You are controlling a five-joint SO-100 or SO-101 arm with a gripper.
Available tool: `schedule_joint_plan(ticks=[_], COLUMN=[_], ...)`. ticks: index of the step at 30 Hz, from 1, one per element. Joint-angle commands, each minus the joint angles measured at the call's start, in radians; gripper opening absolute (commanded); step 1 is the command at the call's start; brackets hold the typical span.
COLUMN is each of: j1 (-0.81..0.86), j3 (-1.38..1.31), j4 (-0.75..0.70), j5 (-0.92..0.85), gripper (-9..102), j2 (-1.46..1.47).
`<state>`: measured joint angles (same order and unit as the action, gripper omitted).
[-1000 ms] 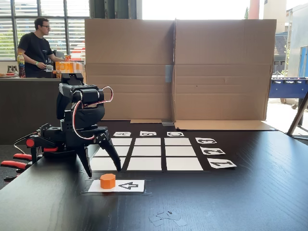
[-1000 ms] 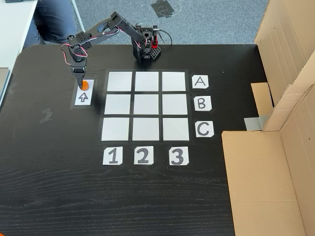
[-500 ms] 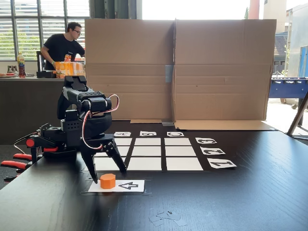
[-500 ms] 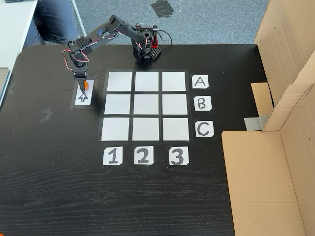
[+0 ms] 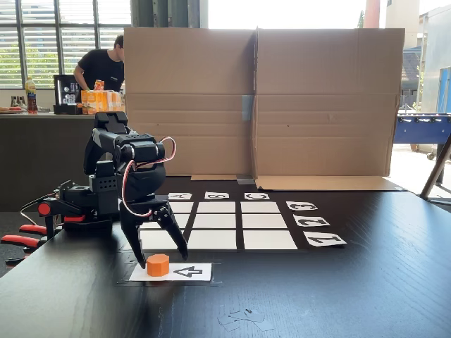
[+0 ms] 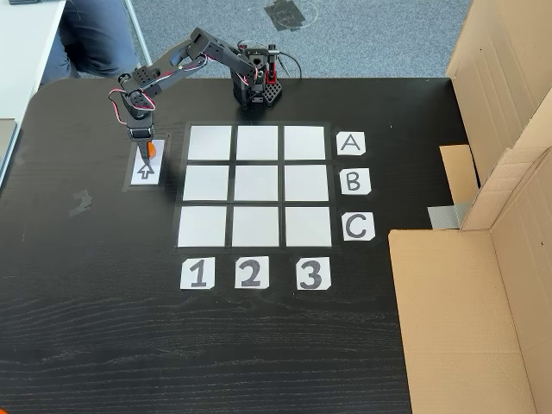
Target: Pick up the round, orange token and place it in the grid on square A1.
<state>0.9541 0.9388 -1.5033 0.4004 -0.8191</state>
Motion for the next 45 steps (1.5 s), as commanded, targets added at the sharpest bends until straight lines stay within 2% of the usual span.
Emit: schedule_joint_plan(ticks=[1, 20, 27, 36, 45], j1=[-0.011, -0.011, 0.003, 0.06, 0.123], j3=[-0.054, -0.066, -0.066, -0.02, 0.212], j4=[-0.002, -0.011, -0.035, -0.055, -0.055], j5=[0.008, 0.006, 0.008, 0.002, -0.058], gripper=[29, 3, 2, 2, 2], j2=[-0.011, -0.02, -0.121, -0.394, -0.747])
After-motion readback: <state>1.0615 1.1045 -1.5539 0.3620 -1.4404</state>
